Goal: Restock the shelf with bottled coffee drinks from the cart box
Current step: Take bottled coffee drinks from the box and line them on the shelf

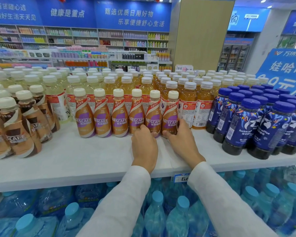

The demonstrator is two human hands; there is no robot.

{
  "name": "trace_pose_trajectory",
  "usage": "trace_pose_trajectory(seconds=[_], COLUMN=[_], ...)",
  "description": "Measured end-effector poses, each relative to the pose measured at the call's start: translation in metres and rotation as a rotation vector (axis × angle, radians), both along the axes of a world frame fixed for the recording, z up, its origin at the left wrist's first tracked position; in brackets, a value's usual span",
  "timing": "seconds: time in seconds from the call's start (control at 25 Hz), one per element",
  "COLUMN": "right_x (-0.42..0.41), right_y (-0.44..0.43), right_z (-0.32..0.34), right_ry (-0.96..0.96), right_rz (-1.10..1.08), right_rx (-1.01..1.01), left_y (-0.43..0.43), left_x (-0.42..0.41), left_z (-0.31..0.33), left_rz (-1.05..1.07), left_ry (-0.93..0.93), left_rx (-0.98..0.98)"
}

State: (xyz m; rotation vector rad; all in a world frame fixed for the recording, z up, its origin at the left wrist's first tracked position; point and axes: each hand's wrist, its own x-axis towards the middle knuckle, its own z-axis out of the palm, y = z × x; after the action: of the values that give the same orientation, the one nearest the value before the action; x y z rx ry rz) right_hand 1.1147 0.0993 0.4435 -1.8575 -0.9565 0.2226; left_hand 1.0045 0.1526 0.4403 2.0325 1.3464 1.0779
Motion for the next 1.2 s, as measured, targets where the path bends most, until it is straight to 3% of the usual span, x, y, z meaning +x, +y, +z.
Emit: trace_pose_trajectory(seconds=[1.2], right_x=[0.0047], right_y=[0.0037], right_z=[-0.0047], right_ry=[-0.018], right_rz=[0.002], right_rx=[0.005], left_y=[0.0015], left_x=[0.0024], left_z=[0.0002], left_rz=[0.041], left_ry=[-0.062], left_rx=[-0.014])
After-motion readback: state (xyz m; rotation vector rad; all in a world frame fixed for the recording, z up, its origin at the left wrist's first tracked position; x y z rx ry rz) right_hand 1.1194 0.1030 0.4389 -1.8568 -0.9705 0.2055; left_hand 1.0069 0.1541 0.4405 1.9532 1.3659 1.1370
